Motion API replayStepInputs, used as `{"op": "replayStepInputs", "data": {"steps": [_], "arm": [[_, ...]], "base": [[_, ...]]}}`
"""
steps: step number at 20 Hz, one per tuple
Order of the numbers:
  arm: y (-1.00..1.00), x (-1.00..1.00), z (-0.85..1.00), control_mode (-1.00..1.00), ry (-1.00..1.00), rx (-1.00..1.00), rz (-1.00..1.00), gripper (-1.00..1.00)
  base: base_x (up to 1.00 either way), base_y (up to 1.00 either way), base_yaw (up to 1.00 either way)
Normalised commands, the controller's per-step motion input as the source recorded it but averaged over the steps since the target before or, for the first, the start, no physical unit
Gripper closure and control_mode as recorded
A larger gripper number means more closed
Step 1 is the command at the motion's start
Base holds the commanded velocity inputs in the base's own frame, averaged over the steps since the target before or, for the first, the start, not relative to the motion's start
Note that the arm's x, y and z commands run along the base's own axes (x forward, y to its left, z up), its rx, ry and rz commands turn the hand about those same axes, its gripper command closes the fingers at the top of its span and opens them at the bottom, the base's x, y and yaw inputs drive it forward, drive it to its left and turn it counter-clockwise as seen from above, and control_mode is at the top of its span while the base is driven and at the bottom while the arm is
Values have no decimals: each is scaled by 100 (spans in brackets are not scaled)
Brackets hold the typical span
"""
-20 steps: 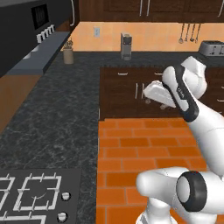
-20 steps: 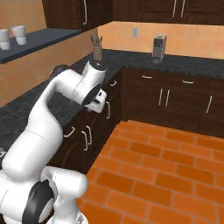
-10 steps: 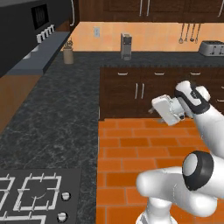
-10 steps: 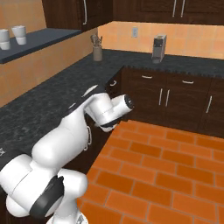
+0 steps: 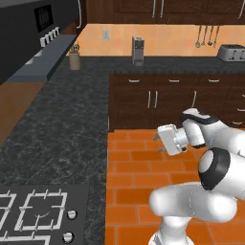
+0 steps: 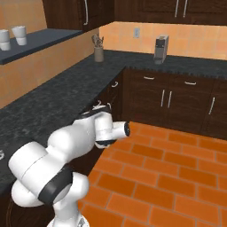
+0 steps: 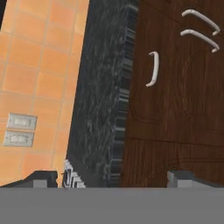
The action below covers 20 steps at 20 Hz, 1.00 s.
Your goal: Take a straw from the drawer in front and place it inside the glass cup on the dining counter.
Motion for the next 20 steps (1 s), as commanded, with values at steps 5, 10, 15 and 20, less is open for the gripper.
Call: {"op": "replayStepInputs", "data": {"steps": [5, 10, 15, 20], "arm": [[40, 69, -45, -100, 0, 13, 0, -100], [38, 55, -62, -100, 0, 7, 1, -100], [30, 49, -61, -100, 0, 3, 8, -100], [43, 26, -43, -100, 0, 7, 11, -100]], "base": [[0, 0, 0], [0, 0, 0], [0, 0, 0], [0, 0, 0]]}}
